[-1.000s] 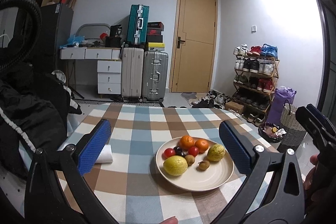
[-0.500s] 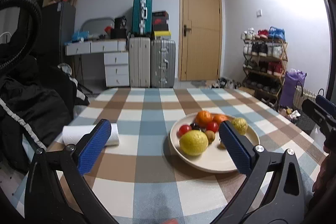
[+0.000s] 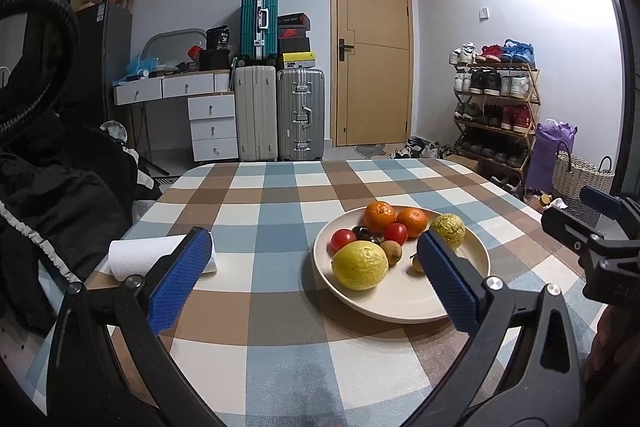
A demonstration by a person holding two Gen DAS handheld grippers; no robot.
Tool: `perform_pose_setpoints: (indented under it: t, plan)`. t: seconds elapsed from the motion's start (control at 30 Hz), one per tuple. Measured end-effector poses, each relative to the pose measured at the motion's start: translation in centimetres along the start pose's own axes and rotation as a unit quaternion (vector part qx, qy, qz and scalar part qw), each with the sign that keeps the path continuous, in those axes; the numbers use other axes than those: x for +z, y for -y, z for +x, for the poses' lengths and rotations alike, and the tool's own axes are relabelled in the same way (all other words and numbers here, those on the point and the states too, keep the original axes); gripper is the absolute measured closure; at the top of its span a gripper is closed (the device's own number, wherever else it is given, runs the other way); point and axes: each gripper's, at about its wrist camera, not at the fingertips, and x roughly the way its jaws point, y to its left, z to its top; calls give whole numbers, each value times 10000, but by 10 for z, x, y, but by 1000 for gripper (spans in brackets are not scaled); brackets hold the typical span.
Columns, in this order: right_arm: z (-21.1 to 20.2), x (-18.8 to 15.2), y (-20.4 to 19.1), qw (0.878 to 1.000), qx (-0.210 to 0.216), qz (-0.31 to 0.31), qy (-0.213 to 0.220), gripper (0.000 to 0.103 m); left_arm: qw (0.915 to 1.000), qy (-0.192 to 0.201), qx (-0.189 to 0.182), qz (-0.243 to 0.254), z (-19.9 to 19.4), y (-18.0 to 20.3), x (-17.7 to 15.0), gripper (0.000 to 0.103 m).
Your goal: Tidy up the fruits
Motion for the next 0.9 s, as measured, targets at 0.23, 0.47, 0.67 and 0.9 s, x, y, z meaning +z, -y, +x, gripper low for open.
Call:
perform_pose_setpoints:
  t: [0.23,0.47,0.67,0.9]
  plan:
    - [-2,2,-2,10000,10,5,4,0,10000,1,2,7,-1,0,0,0]
    - [-2,2,-1,10000,11,6,6,0,10000,2,4,1,-1,0,-1,0]
    - [-2,3,-1,10000,11,8,4,0,10000,2,1,3,-1,0,-1,0]
    - [-2,2,-1,10000,11,9,4,0,10000,7,-5,8,0,1,-1,0]
